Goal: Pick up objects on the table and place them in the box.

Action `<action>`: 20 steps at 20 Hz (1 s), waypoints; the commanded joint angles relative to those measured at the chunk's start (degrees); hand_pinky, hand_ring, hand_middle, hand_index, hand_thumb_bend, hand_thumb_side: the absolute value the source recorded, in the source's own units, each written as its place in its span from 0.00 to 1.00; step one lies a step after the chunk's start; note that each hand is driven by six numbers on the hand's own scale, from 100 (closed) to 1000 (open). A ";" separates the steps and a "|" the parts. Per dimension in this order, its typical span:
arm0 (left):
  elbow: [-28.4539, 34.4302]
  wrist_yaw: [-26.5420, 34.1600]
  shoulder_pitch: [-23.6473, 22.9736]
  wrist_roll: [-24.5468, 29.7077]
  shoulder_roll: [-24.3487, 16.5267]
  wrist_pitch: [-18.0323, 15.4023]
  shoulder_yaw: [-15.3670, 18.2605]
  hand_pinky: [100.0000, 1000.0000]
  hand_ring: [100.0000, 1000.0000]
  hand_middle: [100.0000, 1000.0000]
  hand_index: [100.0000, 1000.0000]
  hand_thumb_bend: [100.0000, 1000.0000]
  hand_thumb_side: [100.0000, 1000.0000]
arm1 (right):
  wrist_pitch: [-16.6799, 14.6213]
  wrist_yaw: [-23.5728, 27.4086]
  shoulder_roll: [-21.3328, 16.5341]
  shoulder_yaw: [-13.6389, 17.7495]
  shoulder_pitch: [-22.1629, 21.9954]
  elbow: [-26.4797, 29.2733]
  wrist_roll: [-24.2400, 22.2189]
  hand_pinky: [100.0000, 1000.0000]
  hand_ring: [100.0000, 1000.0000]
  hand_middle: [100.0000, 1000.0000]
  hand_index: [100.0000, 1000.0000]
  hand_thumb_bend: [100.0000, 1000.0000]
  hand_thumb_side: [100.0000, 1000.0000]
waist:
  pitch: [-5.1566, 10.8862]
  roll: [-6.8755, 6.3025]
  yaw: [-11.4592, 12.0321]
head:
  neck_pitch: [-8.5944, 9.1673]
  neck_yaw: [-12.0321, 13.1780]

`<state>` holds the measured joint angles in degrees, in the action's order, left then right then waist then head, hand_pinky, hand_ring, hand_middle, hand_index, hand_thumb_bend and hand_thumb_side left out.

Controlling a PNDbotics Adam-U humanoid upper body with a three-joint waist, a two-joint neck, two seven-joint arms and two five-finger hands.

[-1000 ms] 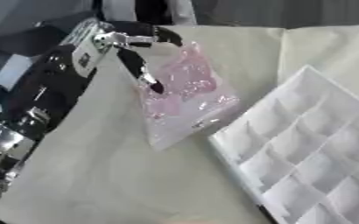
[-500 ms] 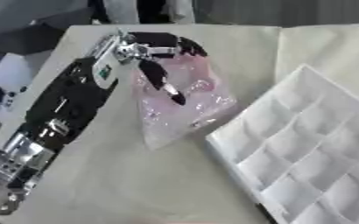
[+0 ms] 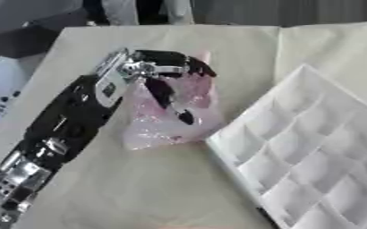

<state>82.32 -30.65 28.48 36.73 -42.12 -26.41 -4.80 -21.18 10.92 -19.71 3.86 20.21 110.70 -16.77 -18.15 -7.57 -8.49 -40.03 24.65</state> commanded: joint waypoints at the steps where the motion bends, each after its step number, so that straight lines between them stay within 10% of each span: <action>1: 0.64 -0.31 -0.93 9.51 -4.98 -9.75 -0.10 0.83 0.90 0.92 1.00 0.78 0.78 | 0.29 0.47 -0.57 -0.04 0.98 1.31 -0.06 0.55 0.63 0.59 0.66 0.37 0.73 | 0.70 0.08 0.01 | 0.31 -0.28; 9: 2.95 -2.87 -3.66 2.37 -10.31 -9.67 2.94 0.88 0.93 0.94 1.00 0.90 0.73 | 0.33 0.44 -0.84 0.10 0.62 1.39 0.00 0.55 0.63 0.59 0.65 0.37 0.74 | 0.80 0.09 0.58 | 0.12 -0.15; 20: 5.65 -28.42 -8.25 -10.95 -12.89 -5.71 7.64 0.98 1.00 1.00 1.00 1.00 0.71 | 0.05 0.55 -1.05 0.18 0.61 1.61 0.08 0.55 0.63 0.59 0.65 0.37 0.74 | 0.61 0.14 0.94 | -0.04 -0.48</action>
<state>87.66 -57.09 20.04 26.69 -52.37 -32.09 2.06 -21.02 11.19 -19.78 3.91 20.18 111.08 -16.68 -18.39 -7.61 -7.63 -40.05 24.61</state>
